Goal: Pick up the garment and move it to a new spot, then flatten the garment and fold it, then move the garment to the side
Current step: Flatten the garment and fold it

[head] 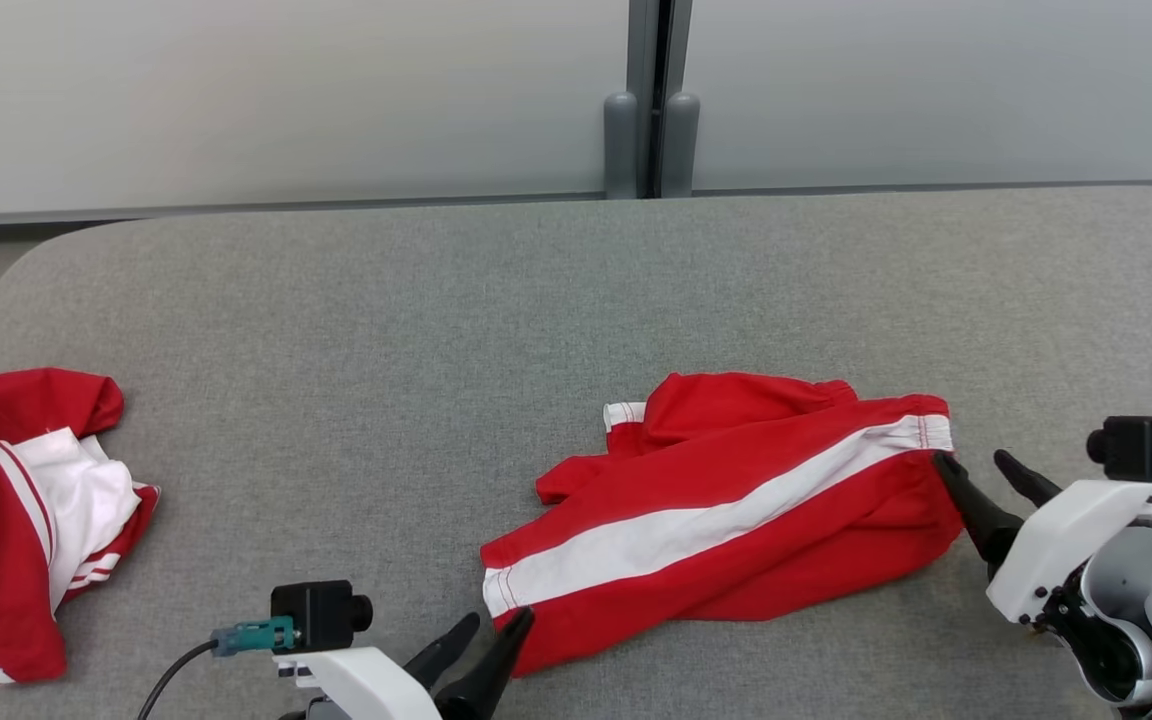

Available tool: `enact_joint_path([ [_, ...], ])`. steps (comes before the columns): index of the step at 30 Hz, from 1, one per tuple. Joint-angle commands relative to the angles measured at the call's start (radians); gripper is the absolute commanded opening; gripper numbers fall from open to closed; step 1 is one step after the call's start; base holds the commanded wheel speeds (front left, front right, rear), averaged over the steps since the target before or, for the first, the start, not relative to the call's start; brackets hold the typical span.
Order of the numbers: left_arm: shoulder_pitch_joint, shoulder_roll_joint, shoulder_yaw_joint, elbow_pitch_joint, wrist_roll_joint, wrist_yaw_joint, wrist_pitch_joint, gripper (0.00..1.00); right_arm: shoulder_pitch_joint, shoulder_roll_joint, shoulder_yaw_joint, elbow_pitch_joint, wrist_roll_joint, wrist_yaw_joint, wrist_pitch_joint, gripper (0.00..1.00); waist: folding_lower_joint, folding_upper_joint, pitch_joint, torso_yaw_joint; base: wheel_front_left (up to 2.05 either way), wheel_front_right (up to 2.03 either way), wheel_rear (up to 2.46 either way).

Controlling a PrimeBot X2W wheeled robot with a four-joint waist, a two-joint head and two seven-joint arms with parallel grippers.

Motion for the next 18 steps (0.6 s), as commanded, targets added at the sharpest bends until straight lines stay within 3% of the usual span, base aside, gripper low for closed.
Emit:
enact_joint_path([
  [1, 0.003, 0.004, -0.001, -0.011, -0.016, 0.006, 0.023, 1.0, -0.016, -0.005, 0.008, -0.002, 0.02, 0.001, 0.019, 1.0, 0.0, 0.0, 0.015, 0.005, 0.0, 0.0, 0.0],
  [8, -0.023, 0.015, -0.003, -0.032, -0.038, 0.015, 0.064, 1.0, -0.056, -0.01, 0.033, 0.005, 0.079, 0.001, 0.075, 1.0, 0.0, 0.0, 0.057, 0.013, 0.0, 0.0, 0.0],
  [18, -0.087, 0.018, -0.028, 0.024, -0.044, -0.003, 0.053, 1.0, -0.093, -0.013, 0.062, 0.015, 0.1, 0.001, 0.057, 1.0, 0.0, 0.0, 0.082, 0.029, 0.0, 0.0, 0.0],
])
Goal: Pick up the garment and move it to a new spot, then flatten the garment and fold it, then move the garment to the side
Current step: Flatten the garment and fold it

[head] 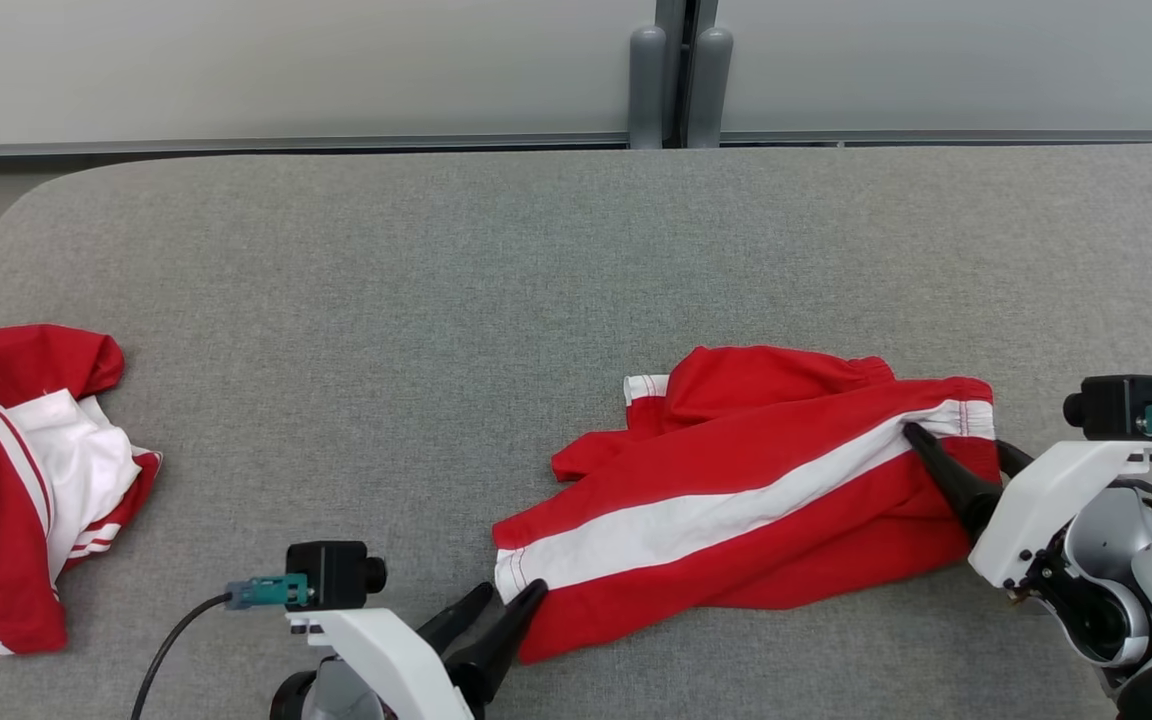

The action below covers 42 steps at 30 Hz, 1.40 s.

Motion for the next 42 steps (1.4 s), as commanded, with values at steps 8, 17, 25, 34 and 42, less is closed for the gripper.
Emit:
enact_joint_path([
  [8, -0.038, 0.001, -0.023, 0.023, -0.024, -0.016, -0.044, 0.0, -0.005, -0.018, 0.029, -0.012, 0.035, 0.001, -0.026, 0.0, 0.0, 0.0, -0.004, 0.003, 0.0, 0.0, 0.0],
  [17, -0.039, 0.028, -0.024, -0.026, -0.034, -0.024, -0.111, 0.0, 0.014, -0.028, 0.058, -0.046, 0.097, 0.001, -0.096, 0.0, 0.0, 0.0, -0.053, 0.003, 0.0, 0.0, 0.0],
  [25, -0.182, 0.136, -0.011, -0.093, 0.095, -0.024, -0.157, 0.0, -0.07, -0.019, 0.067, -0.088, 0.171, 0.001, -0.165, 0.0, 0.0, 0.0, -0.046, -0.015, 0.0, 0.0, 0.0],
  [34, -0.607, 0.199, -0.017, 0.08, 0.157, -0.026, -0.134, 0.0, -0.392, -0.009, 0.129, -0.068, 0.264, 0.001, -0.115, 0.0, 0.0, 0.0, 0.114, -0.016, 0.0, 0.0, 0.0],
  [42, -1.048, 0.254, -0.055, 0.326, 0.176, -0.024, -0.238, 0.0, -0.746, 0.031, 0.188, -0.004, 0.324, 0.001, -0.111, 0.0, 0.0, 0.0, 0.283, -0.014, 0.0, 0.0, 0.0],
])
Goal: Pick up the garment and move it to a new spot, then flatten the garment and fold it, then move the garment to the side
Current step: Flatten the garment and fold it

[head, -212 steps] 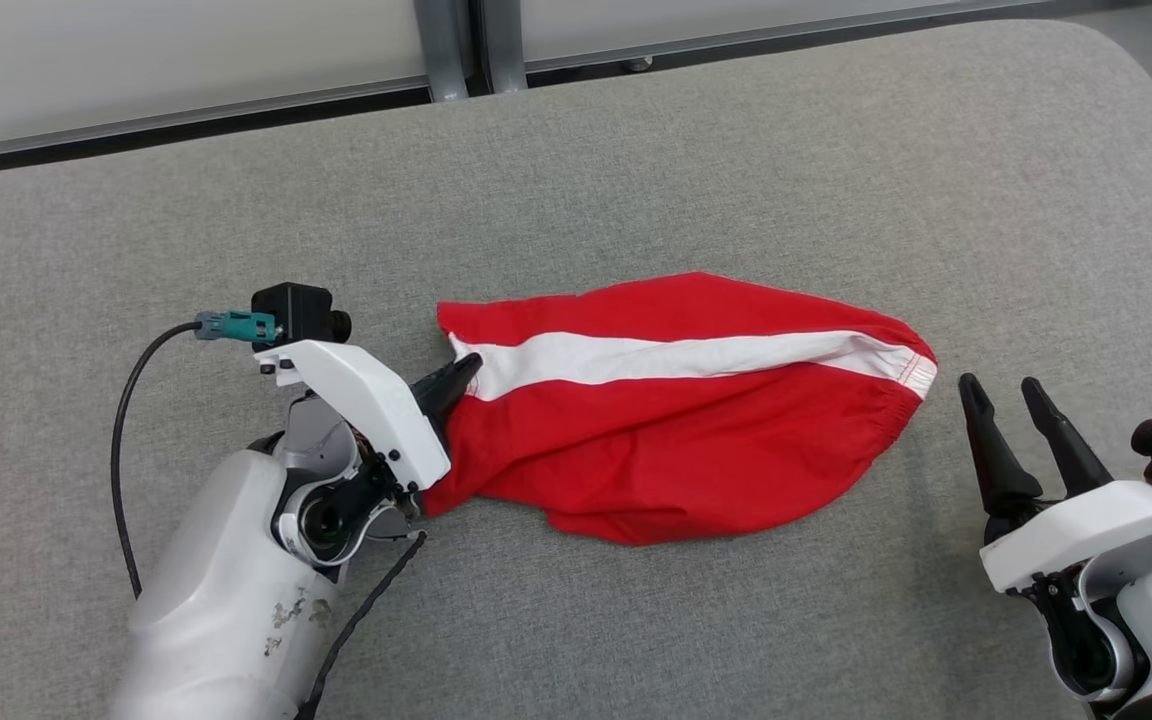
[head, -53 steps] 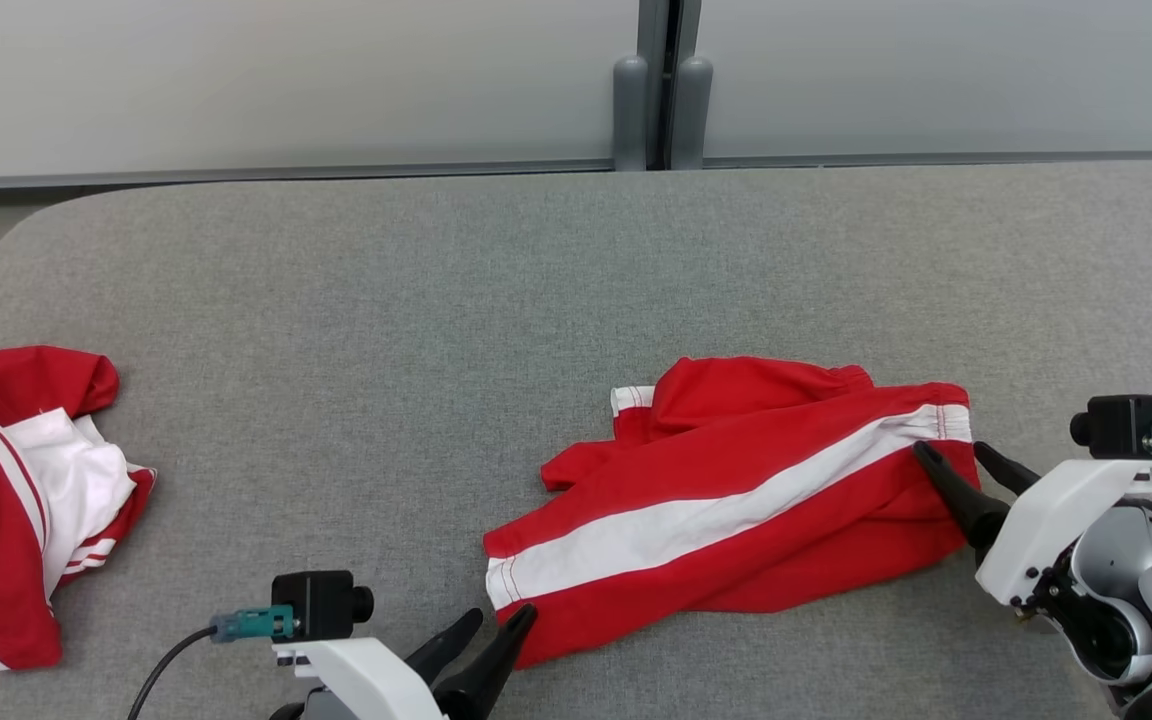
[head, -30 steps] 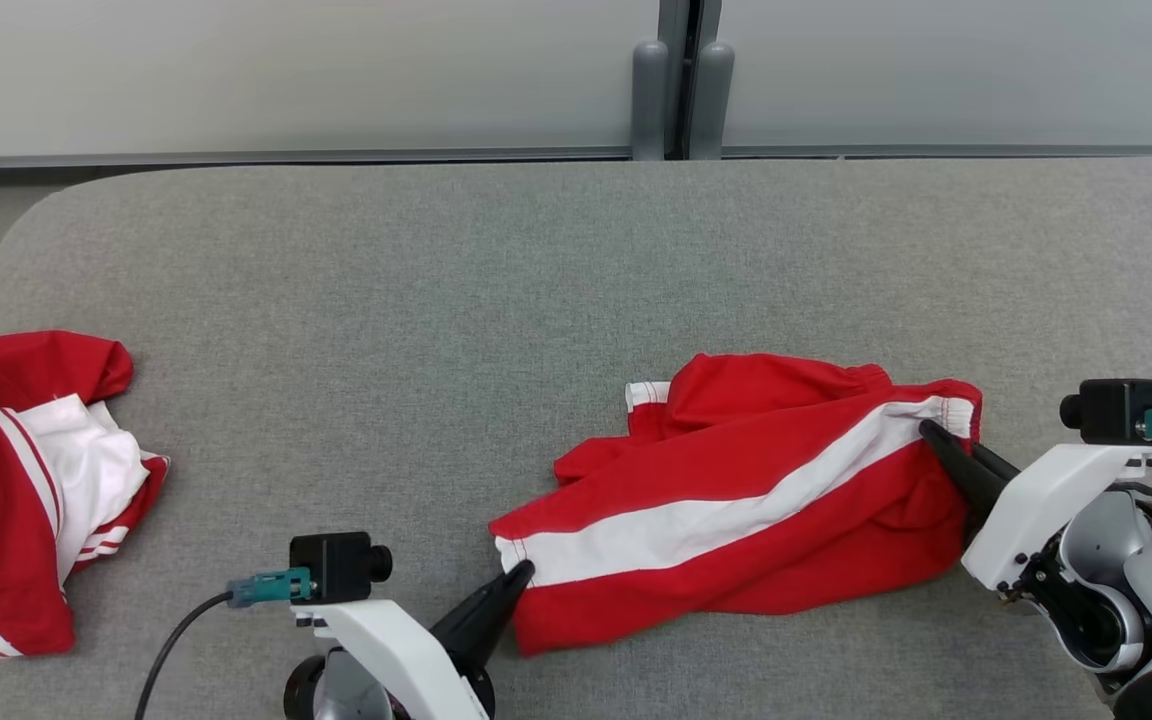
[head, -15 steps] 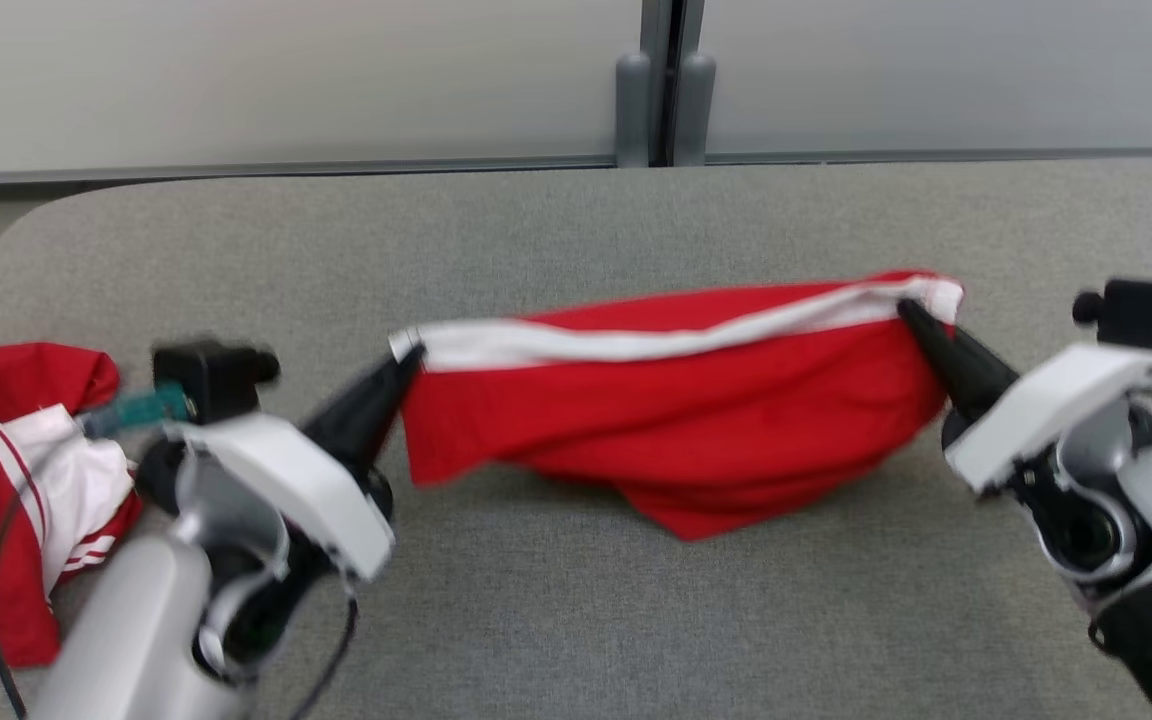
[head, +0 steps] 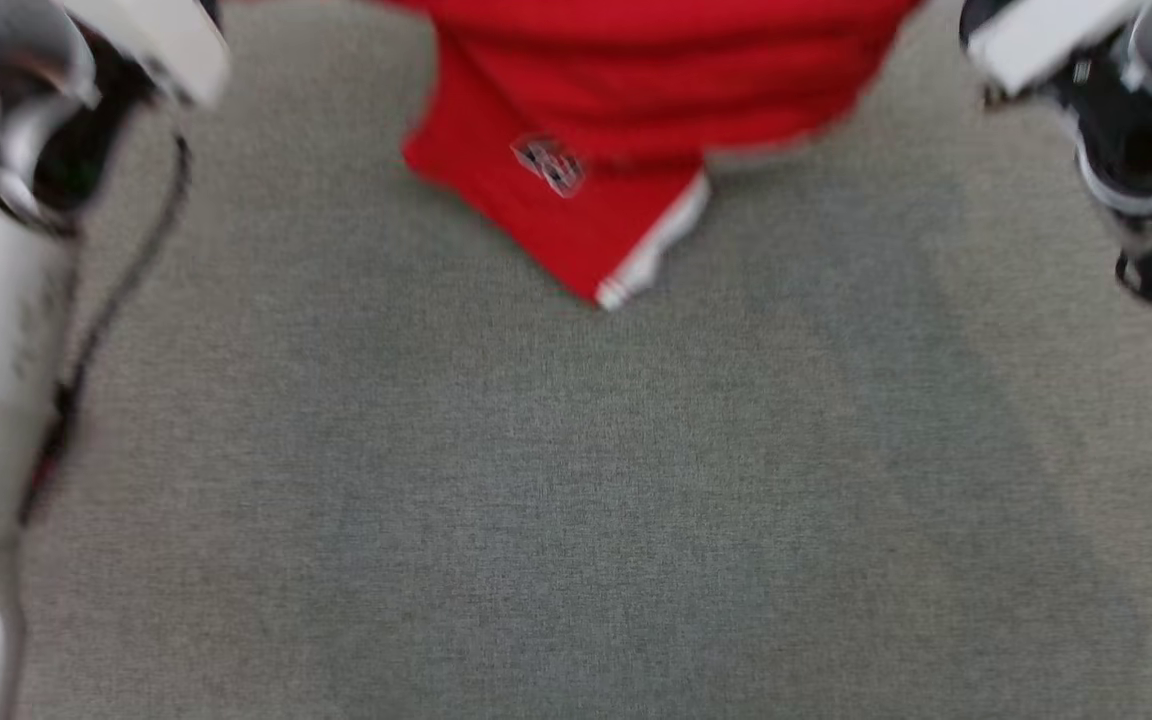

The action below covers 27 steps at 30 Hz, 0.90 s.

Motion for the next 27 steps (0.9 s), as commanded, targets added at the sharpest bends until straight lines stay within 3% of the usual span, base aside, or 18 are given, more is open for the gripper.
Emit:
enact_joint_path([
  [1, -0.118, 0.016, 0.002, 0.058, 0.003, 0.0, -0.04, 0.0, -0.092, 0.015, 0.005, 0.013, 0.021, 0.001, -0.023, 0.0, -0.0001, 0.0, 0.1, 0.0, 0.0, 0.0, 0.0],
  [8, -0.473, 0.034, -0.05, 0.245, -0.02, -0.001, -0.176, 0.0, -0.379, 0.049, 0.041, 0.061, 0.064, 0.001, -0.129, 0.0, -0.0001, 0.0, 0.219, 0.004, 0.0, 0.0, 0.0],
  [15, -0.609, 0.027, -0.126, 0.335, -0.077, -0.001, -0.252, 0.0, -0.478, 0.026, 0.108, 0.078, 0.07, 0.001, -0.206, 0.0, -0.0001, 0.0, 0.258, 0.016, 0.0, 0.0, 0.0],
  [21, -0.549, 0.049, -0.279, 0.346, -0.162, -0.001, -0.28, 0.0, -0.415, -0.024, 0.231, 0.083, 0.108, 0.001, -0.19, 0.0, -0.0001, 0.0, 0.255, 0.038, 0.0, 0.0, 0.0],
  [27, -0.402, 0.093, -0.427, 0.329, -0.258, -0.001, -0.256, 0.0, -0.284, -0.083, 0.347, 0.069, 0.157, 0.001, -0.205, 0.0, -0.0001, 0.0, 0.173, 0.047, 0.0, 0.0, 0.0],
])
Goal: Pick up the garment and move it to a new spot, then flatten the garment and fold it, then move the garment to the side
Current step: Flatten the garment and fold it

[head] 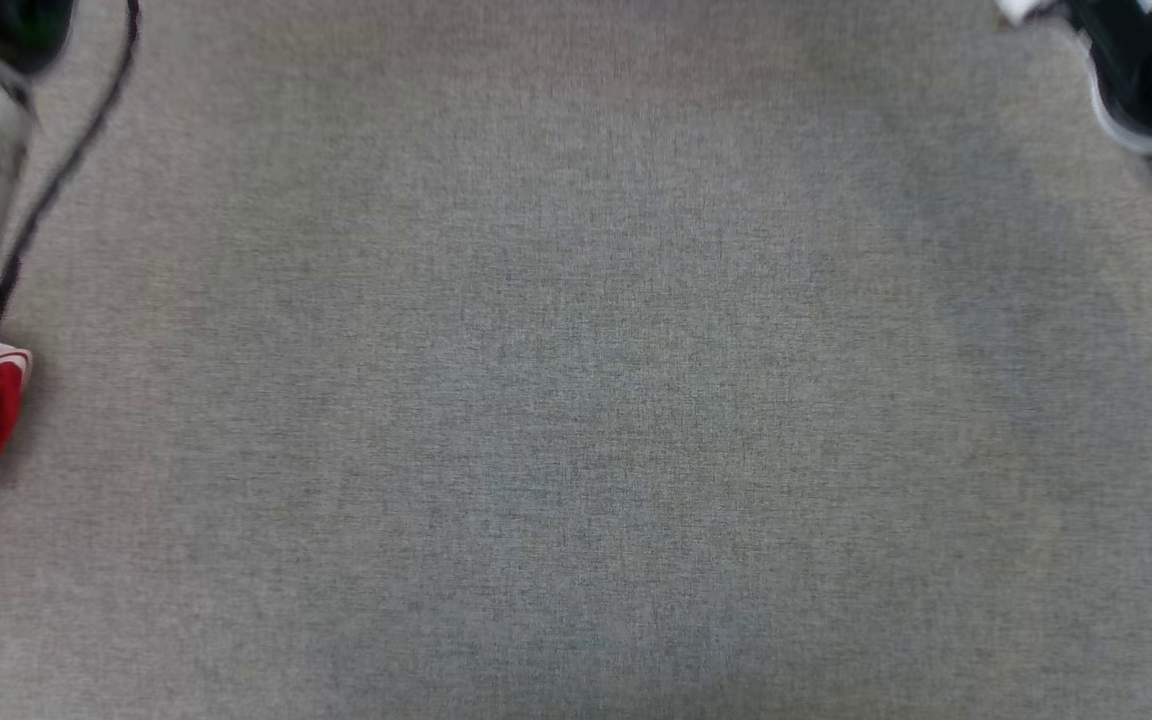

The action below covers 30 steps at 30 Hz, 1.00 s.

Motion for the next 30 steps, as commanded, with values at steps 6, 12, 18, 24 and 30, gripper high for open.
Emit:
enact_joint_path([
  [6, 0.197, 0.091, -0.11, -0.061, -0.074, -0.001, 0.048, 0.0, 0.18, -0.048, 0.11, -0.041, 0.062, 0.001, -0.026, 0.13, -0.0001, 0.0, -0.183, -0.012, 0.0, 0.0, 0.0],
  [12, 0.423, 0.188, -0.159, -0.21, -0.187, -0.001, 0.123, 0.0, 0.364, -0.103, 0.188, -0.154, 0.144, 0.001, -0.042, 0.0, -0.0001, 0.0, -0.321, -0.03, 0.0, 0.0, 0.0],
  [18, 0.653, 0.304, -0.17, -0.461, -0.318, 0.05, 0.206, 0.0, 0.502, -0.189, 0.245, -0.277, 0.192, 0.001, -0.036, 0.0, -0.0001, 0.0, -0.405, -0.049, 0.0, 0.0, 0.0],
  [24, 0.86, 0.45, -0.171, -0.788, -0.389, 0.187, 0.212, 0.0, 0.629, -0.298, 0.273, -0.4, 0.228, 0.001, -0.043, 0.0, -0.0001, 0.0, -0.447, -0.064, 0.0, 0.0, 0.0],
  [30, 0.98, 0.561, -0.149, -1.008, -0.429, 0.284, 0.177, 0.0, 0.719, -0.383, 0.272, -0.481, 0.259, 0.001, -0.084, 0.0, -0.0001, 0.0, -0.454, -0.069, 0.0, 0.0, 0.0],
])
